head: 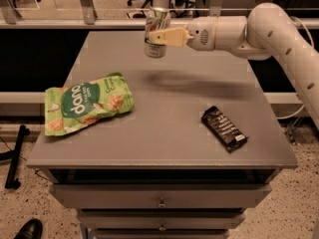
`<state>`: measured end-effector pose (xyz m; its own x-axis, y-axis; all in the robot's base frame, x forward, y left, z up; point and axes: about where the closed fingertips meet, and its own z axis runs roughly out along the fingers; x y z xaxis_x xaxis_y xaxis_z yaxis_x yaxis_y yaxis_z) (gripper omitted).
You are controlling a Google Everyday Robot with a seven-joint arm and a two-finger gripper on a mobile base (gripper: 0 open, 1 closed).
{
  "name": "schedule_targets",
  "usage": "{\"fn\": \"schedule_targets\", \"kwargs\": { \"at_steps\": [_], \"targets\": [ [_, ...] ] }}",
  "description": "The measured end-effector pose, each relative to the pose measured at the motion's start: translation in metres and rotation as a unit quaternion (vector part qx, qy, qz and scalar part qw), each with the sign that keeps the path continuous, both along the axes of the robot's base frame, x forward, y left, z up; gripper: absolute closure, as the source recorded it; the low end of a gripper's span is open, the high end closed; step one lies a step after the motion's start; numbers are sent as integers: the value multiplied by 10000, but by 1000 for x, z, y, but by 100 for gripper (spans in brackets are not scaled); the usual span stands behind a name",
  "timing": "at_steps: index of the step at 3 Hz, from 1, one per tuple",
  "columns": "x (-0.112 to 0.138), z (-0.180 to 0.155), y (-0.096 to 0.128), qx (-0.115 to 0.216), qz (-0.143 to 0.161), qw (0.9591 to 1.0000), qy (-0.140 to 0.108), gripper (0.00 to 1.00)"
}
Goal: Move 7up can near green rice chip bag
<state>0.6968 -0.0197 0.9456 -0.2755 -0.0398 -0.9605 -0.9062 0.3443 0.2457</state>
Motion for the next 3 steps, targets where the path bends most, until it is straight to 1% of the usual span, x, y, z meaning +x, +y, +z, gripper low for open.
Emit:
{"fn": "schedule_targets", "kwargs": {
  "at_steps": [1,2,3],
  "targets": [
    [-13,-16,-2,-271,439,9986,-68,100],
    [-38,-32,1,-429,825,9957,-60,100],
    [-66,-51,11,-466,1277,9907,-5,100]
  ]
}}
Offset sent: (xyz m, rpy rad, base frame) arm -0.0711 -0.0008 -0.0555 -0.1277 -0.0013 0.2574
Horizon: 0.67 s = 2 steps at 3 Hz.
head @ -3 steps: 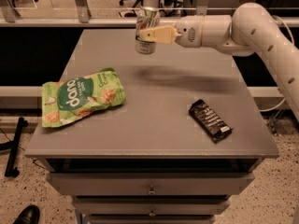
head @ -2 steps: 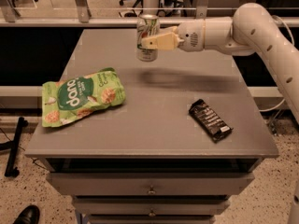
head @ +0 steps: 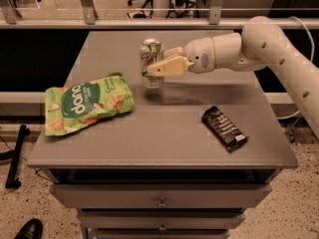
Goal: Move 7up can near green rice chip bag
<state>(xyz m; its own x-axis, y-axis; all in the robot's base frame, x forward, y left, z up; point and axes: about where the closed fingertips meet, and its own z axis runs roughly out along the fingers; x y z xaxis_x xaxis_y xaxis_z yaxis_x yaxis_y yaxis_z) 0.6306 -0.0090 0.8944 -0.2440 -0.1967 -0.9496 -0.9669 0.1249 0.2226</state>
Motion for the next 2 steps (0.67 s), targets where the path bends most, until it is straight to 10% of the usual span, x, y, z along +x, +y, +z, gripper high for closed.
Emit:
{"fn": "schedule_targets", "kwargs": {
  "at_steps": [2],
  "targets": [
    [-30,-39,19,-137,771,9968,-135,82]
  ]
}}
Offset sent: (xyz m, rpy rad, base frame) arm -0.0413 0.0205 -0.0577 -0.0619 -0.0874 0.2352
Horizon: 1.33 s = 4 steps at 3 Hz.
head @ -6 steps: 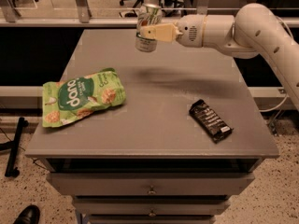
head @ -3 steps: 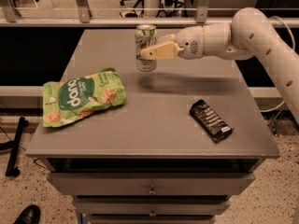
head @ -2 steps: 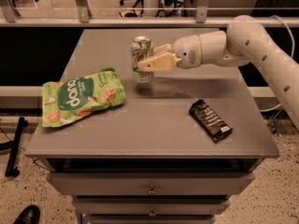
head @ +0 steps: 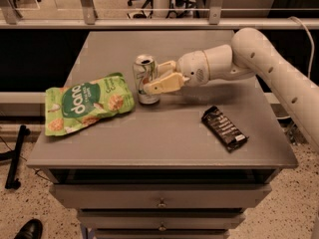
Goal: Move 7up can near green rice chip bag
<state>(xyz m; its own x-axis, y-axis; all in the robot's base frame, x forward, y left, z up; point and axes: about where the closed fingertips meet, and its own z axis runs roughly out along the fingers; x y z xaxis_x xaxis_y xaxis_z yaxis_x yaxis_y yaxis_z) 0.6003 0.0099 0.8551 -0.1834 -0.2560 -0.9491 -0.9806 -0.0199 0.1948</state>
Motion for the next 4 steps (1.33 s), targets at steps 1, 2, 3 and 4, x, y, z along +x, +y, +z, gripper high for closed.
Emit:
{"fn": "schedule_targets", "kwargs": {
  "at_steps": [1,2,3,4],
  "targets": [
    [-1,1,1,-10,30,10000,-20,57],
    [-1,1,1,-10,30,10000,-20,36],
    [-1,1,1,-10,31,10000,-21,12],
    [-2,1,1,-134,227,9992,-315,0]
  ]
}}
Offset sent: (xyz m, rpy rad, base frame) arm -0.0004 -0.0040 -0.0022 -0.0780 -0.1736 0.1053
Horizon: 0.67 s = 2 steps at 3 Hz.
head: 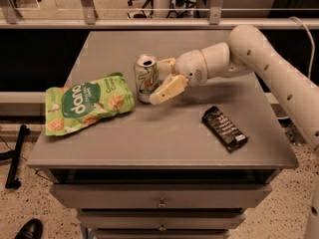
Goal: Move 7up can near green rice chip bag
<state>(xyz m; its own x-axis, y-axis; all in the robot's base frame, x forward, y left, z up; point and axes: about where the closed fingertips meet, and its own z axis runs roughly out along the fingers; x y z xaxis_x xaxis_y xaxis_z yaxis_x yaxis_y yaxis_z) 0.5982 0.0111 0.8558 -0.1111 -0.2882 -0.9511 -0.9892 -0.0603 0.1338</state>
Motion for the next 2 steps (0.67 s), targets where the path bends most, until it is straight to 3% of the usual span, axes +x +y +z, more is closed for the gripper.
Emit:
{"fn": "schedule_targets", "kwargs": {
  "at_steps": [1,2],
  "targets": [
    [1,0,-1,-150,160,9994,-279,0],
    [14,20,-24,-374,4,9974,-624,0]
  ]
}}
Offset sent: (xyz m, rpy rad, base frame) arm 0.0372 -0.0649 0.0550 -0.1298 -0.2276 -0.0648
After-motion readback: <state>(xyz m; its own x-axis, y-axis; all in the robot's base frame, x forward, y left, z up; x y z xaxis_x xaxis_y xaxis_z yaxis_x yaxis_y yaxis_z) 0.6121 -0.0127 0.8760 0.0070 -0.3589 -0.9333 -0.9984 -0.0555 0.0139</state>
